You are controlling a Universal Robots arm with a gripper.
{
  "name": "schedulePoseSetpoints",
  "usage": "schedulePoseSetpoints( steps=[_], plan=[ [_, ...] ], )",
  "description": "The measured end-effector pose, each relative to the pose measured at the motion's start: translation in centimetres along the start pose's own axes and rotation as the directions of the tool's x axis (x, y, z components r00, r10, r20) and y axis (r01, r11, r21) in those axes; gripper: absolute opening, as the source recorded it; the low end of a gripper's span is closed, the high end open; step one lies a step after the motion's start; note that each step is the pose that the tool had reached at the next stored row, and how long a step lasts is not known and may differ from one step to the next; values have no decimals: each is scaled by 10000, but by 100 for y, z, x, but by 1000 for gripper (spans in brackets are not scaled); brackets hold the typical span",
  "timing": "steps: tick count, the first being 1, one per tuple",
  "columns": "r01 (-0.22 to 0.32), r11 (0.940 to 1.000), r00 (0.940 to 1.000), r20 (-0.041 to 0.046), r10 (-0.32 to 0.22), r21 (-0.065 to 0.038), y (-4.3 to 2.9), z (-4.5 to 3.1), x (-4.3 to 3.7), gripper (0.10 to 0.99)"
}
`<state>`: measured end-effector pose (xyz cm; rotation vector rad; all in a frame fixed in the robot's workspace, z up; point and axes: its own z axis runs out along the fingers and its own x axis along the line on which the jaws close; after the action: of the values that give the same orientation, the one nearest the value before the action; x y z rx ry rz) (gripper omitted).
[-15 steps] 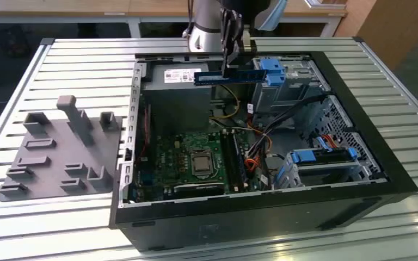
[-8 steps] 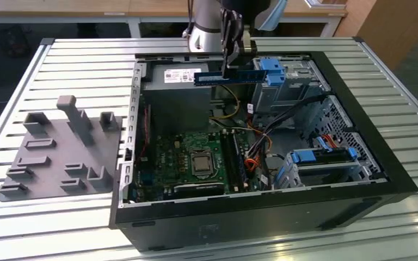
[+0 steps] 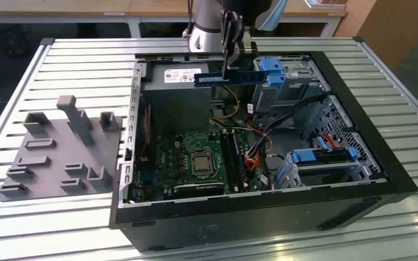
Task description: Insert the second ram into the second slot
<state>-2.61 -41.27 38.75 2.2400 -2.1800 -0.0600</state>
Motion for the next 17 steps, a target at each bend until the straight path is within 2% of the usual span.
schedulePoseSetpoints(
  steps=[17],
  plan=[
    [0,10000,10000,0,0,0,2,0,57,129]
  ],
)
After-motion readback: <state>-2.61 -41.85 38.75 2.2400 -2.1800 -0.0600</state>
